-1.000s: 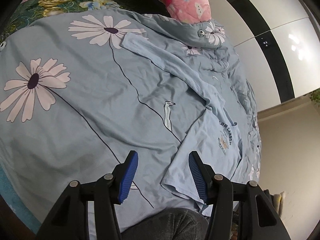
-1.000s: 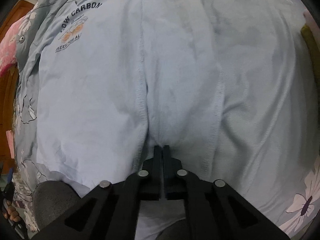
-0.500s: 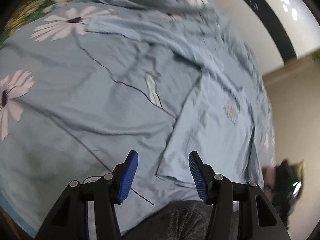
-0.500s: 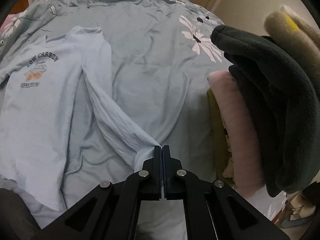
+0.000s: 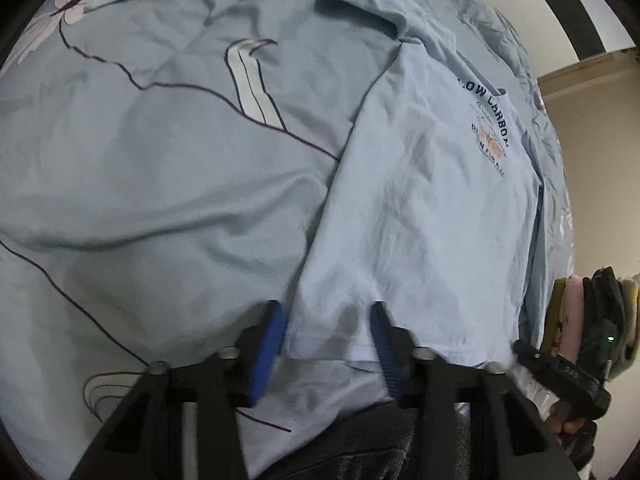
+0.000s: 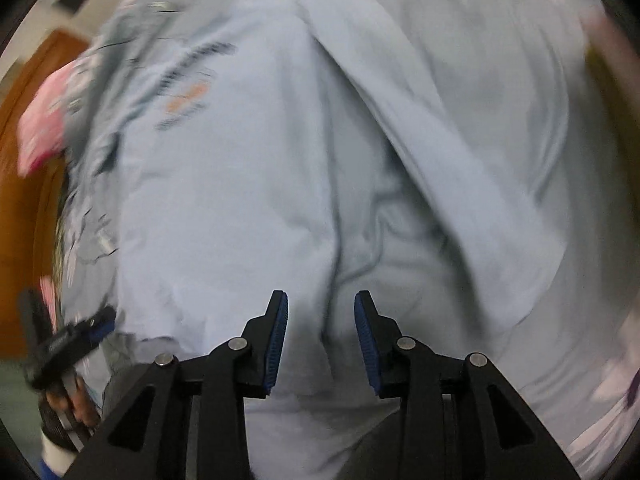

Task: Fold clothes
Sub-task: 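Grasp the T-shirt side edge with the right gripper and fold it toward the collar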

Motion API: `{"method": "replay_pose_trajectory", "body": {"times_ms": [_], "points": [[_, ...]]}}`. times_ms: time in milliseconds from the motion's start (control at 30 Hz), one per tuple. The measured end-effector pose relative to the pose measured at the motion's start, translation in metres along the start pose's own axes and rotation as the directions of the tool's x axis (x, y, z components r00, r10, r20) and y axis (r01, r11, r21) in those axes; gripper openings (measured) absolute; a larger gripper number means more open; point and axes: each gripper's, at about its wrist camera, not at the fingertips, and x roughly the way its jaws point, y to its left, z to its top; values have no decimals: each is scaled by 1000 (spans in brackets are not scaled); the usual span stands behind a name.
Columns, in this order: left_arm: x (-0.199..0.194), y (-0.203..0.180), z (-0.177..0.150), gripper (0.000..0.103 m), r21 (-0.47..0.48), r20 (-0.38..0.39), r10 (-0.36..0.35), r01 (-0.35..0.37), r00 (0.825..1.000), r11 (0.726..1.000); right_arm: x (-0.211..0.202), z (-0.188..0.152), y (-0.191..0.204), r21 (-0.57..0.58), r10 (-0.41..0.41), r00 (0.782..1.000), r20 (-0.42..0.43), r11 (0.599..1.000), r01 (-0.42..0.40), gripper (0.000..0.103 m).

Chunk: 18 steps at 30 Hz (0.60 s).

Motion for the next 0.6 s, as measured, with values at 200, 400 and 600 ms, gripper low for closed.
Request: {"method": "replay_pose_trajectory", "body": {"times_ms": [200, 400, 600], "points": [[-6, -3, -7, 4, 5, 19, -17, 17, 1000, 1000, 12, -13, -7, 79, 56, 997, -45, 996, -52, 24], [-49, -7, -14, 4, 52, 130, -9, 2, 992, 999, -10, -17, 10, -8, 76, 997, -5, 997, -76, 2], [-37, 14, -27, 4, 69, 99, 87, -94, 991, 993, -10, -23, 16, -82, -3, 999, -32, 997, 0, 2]]}}
